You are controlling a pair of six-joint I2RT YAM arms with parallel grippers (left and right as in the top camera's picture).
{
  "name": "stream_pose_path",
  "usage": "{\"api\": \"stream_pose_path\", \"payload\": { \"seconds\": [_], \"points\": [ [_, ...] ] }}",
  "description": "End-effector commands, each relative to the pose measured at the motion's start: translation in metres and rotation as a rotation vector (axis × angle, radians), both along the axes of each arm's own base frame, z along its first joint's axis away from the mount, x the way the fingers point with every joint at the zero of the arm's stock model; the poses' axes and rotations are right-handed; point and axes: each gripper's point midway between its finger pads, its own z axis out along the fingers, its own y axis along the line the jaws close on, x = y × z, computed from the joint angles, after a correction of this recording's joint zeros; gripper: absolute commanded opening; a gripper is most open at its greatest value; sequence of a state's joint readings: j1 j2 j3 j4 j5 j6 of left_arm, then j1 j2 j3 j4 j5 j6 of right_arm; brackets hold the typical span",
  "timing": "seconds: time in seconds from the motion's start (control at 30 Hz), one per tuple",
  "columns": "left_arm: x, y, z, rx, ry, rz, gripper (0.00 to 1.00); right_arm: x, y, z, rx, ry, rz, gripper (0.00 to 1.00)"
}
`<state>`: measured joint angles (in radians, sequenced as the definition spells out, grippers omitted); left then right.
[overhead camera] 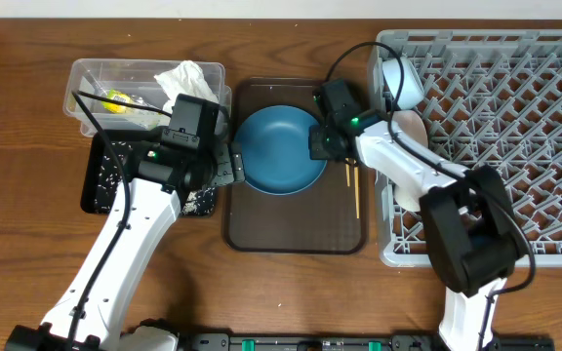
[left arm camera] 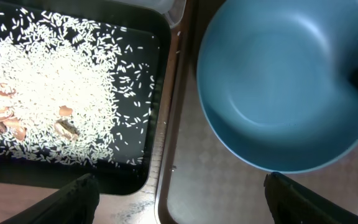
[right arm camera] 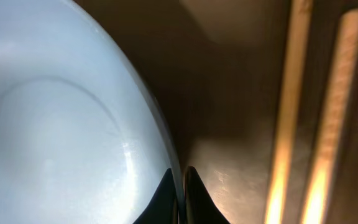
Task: Sort waste into correct bins and load items into the dishwasher rack
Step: 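Lift the dark-blue plate with right gripper and stand it upright in rack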
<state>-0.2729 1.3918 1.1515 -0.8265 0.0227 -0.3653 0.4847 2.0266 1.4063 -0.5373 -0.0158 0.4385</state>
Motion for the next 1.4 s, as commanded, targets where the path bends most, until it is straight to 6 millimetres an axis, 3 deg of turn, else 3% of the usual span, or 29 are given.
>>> {"api": "stream_pose_path", "payload": {
  "seconds": [0.0, 0.17, 0.23, 0.33, 0.4, 0.5, 0.67, 0.87, 1.07, 1.37],
  "points": [
    [0.001, 0.002, 0.001, 0.010, -0.004, 0.002, 0.87, 0.014, -0.010, 0.069, 0.014, -0.167, 0.051, 0.01],
    [0.001, 0.002, 0.001, 0.010, -0.004, 0.002, 0.87, 0.025, -0.065, 0.178, -0.155, -0.477, -0.059, 0.01],
    [0.001, 0.002, 0.001, 0.010, -0.004, 0.002, 0.87, 0.020, -0.096, 0.225, -0.243, -0.599, -0.167, 0.01],
    [0.001, 0.002, 0.001, 0.010, -0.004, 0.002, 0.87, 0.004, -0.145, 0.280, -0.362, -0.735, -0.353, 0.01],
    [0.001, 0.002, 0.001, 0.010, -0.004, 0.002, 0.87, -0.008, -0.177, 0.307, -0.449, -0.796, -0.464, 0.01],
    [0.001, 0.002, 0.001, 0.010, -0.004, 0.002, 0.87, -0.023, -0.220, 0.331, -0.611, -0.824, -0.573, 0.01],
    [0.001, 0.002, 0.001, 0.010, -0.004, 0.002, 0.88, -0.034, -0.282, 0.347, -0.848, -0.791, -0.722, 0.01],
    [0.001, 0.002, 0.001, 0.010, -0.004, 0.002, 0.87, -0.016, -0.319, 0.353, -1.036, -0.734, -0.677, 0.01],
    [0.001, 0.002, 0.001, 0.010, -0.004, 0.002, 0.87, 0.016, -0.334, 0.324, -1.311, -0.517, -0.404, 0.01],
    [0.001, 0.002, 0.001, 0.010, -0.004, 0.002, 0.88, 0.046, -0.326, 0.272, -1.346, -0.417, -0.294, 0.01]
  ]
}}
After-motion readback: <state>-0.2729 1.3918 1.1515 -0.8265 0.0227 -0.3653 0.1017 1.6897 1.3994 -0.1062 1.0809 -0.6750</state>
